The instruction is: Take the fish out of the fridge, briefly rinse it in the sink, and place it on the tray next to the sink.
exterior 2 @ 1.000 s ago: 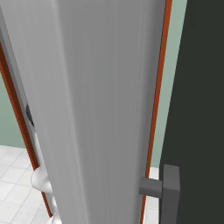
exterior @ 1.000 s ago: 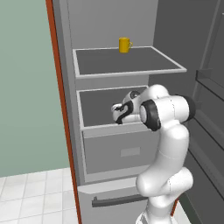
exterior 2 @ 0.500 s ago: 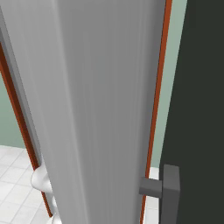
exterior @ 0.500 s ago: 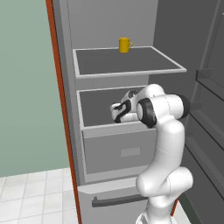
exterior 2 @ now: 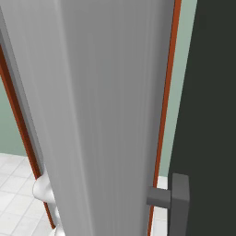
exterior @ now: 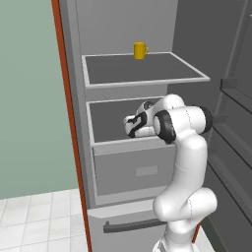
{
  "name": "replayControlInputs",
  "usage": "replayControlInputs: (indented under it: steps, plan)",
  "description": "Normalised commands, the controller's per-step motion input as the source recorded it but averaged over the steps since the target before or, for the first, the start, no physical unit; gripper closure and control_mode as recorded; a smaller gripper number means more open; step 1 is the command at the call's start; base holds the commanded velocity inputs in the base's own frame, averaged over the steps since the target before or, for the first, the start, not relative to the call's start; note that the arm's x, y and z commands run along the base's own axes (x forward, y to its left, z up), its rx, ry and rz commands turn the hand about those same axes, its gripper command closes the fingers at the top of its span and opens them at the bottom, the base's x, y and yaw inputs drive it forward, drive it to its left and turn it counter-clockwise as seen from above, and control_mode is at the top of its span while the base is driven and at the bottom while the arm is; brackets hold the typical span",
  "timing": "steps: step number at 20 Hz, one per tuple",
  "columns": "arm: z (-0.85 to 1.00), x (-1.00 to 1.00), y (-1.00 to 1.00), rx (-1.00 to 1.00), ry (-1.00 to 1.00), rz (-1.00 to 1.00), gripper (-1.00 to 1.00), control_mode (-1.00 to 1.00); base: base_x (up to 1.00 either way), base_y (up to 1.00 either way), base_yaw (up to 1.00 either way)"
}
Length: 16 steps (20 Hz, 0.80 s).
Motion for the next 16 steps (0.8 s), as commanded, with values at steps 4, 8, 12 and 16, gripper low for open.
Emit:
replayControlInputs:
  steps: [4, 8, 12, 16]
  plan:
    - [0.00, -0.01, 0.00, 0.00, 0.00, 0.00, 1.00, -1.00, 0.00, 0.00, 0.00]
    - [0.14, -0.18, 0.00, 0.00, -0.09, 0.00, 1.00, -1.00, 0.00, 0.00, 0.00]
    - [0.68, -0.49, 0.03, 0.00, -0.17, 0.00, 1.00, -1.00, 0.00, 0.00, 0.00]
    - [0.51, -0.97, 0.00, 0.00, -0.08, -0.03, 1.00, -1.00, 0.00, 0.00, 0.00]
